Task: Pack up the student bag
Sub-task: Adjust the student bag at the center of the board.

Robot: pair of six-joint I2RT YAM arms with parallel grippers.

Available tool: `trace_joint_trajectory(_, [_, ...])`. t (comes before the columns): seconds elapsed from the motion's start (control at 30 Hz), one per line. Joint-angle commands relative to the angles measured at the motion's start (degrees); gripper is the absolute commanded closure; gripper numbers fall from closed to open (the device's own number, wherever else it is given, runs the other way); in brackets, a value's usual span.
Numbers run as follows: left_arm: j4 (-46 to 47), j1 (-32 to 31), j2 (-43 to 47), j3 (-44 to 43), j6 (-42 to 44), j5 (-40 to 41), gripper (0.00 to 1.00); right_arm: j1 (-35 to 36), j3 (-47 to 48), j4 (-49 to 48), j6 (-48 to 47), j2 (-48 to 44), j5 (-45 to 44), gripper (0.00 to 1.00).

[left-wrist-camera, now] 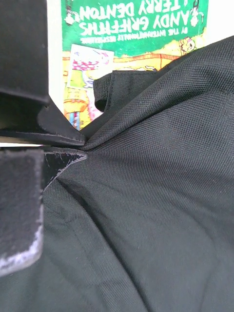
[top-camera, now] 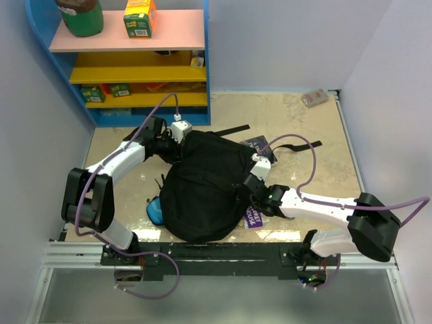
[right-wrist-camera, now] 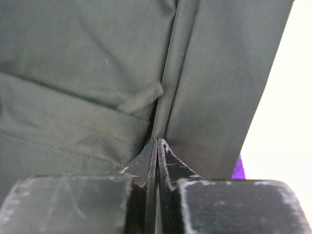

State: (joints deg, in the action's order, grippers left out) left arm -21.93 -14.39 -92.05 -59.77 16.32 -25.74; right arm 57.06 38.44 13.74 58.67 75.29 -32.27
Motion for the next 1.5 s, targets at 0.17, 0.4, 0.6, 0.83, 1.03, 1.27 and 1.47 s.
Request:
trace_joint_trajectory(0.17, [-7.68,-0.28,13.98,0.00,2.75,-3.27,1.00,-0.37,6.82,-4.50,-11.00,-9.10,-11.92,1.00])
trace_joint_trajectory(0.4, [-13.22,-0.28,24.80,1.85,3.11,-0.11,1.00,-0.81,14.82,-0.56,-17.72,-6.12,-16.33,1.00])
trace_joint_trajectory(0.6, [-13.13,-0.20,30.26,5.89,0.04,11.83,1.00,-0.81,8.43,2.79,-9.38,-6.11,-10.10,0.45])
trace_joint_trajectory(0.83, [-12.17,-0.20,27.37,8.09,-3.04,22.13,1.00,-0.46,-2.39,-3.36,-3.66,-7.61,1.24,0.35])
trace_joint_trajectory(1.03, [-11.03,-0.20,24.55,8.26,-2.70,22.05,0.60,1.82,-2.40,-6.79,-4.01,-3.23,6.25,0.33])
trace_joint_trajectory(1.27, [-12.87,-0.20,25.69,5.63,-0.32,19.50,0.17,4.82,1.11,-4.87,-1.29,1.44,4.24,0.30])
trace_joint_trajectory(1.47, [-14.72,-0.20,27.80,2.99,2.05,14.49,0.03,4.82,1.47,-0.12,0.83,-2.07,-0.34,0.30])
